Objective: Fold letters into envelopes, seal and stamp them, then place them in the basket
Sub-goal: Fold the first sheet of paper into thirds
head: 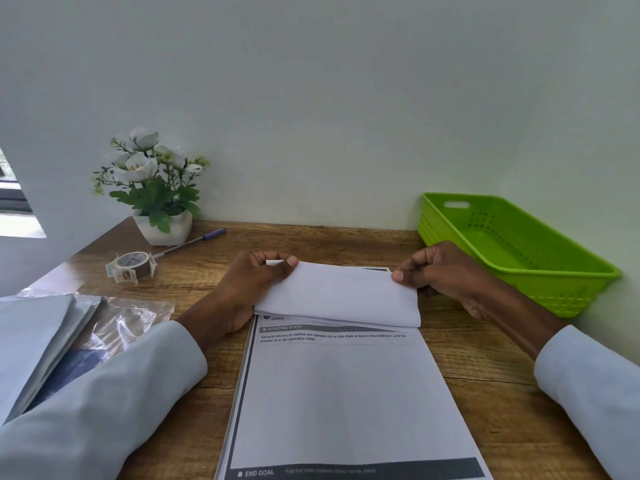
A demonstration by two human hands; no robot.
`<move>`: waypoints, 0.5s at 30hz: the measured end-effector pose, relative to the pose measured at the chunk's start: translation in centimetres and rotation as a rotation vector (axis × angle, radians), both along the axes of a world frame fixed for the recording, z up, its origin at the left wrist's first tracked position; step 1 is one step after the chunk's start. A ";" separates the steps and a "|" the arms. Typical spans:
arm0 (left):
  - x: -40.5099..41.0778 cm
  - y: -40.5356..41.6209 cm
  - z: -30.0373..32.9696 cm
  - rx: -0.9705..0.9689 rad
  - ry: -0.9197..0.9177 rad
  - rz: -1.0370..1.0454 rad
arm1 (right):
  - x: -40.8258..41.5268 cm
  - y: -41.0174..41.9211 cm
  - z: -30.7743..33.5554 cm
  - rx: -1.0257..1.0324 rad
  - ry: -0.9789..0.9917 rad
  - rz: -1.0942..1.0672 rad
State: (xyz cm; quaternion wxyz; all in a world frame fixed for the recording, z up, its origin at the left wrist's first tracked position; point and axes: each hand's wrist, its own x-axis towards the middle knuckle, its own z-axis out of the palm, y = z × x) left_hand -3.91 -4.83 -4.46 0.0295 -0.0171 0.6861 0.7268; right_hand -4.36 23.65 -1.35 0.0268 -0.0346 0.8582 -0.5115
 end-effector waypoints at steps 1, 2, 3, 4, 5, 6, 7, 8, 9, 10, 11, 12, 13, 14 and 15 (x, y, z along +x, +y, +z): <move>0.0 -0.1 0.0 0.011 -0.001 0.000 | 0.0 0.1 -0.1 -0.002 0.006 -0.007; -0.1 -0.1 0.1 0.024 -0.002 0.002 | 0.1 0.2 -0.3 0.002 0.021 -0.012; -0.1 -0.2 0.1 0.035 -0.002 0.010 | 0.1 0.2 -0.4 0.022 0.047 -0.010; -0.1 -0.2 0.2 0.042 0.003 0.022 | 0.2 0.2 -0.4 0.063 0.079 0.004; -0.2 -0.3 0.2 0.048 0.012 0.031 | 0.2 0.0 -0.4 0.114 0.106 0.033; -0.3 -0.3 0.1 0.050 0.024 0.035 | 0.2 -0.4 -0.3 0.158 0.116 0.072; -0.3 -0.1 0.1 0.049 0.034 0.034 | 0.2 -0.8 -0.2 0.186 0.107 0.118; -0.2 0.1 0.1 0.042 0.048 0.028 | 0.1 -1.4 -0.1 0.208 0.092 0.164; -0.1 0.3 0.1 0.027 0.060 0.012 | 0.1 -2.2 0.0 0.229 0.083 0.201; 0.0 0.6 0.0 0.006 0.074 -0.011 | 0.1 -3.0 0.1 0.248 0.080 0.226; 0.2 0.9 -0.1 -0.012 0.087 -0.039 | 0.0 -3.8 0.3 0.259 0.083 0.243; 0.4 1.1 -0.1 -0.022 0.098 -0.071 | -0.1 -4.6 0.4 0.261 0.089 0.258; 0.4 1.3 -0.2 -0.019 0.101 -0.108 | -0.1 -5.3 0.6 0.258 0.093 0.272; 0.5 1.3 -0.2 -0.005 0.100 -0.142 | -0.2 -6.0 0.8 0.254 0.098 0.286; 0.6 1.4 -0.2 0.015 0.096 -0.168 | -0.3 -6.5 0.9 0.255 0.109 0.295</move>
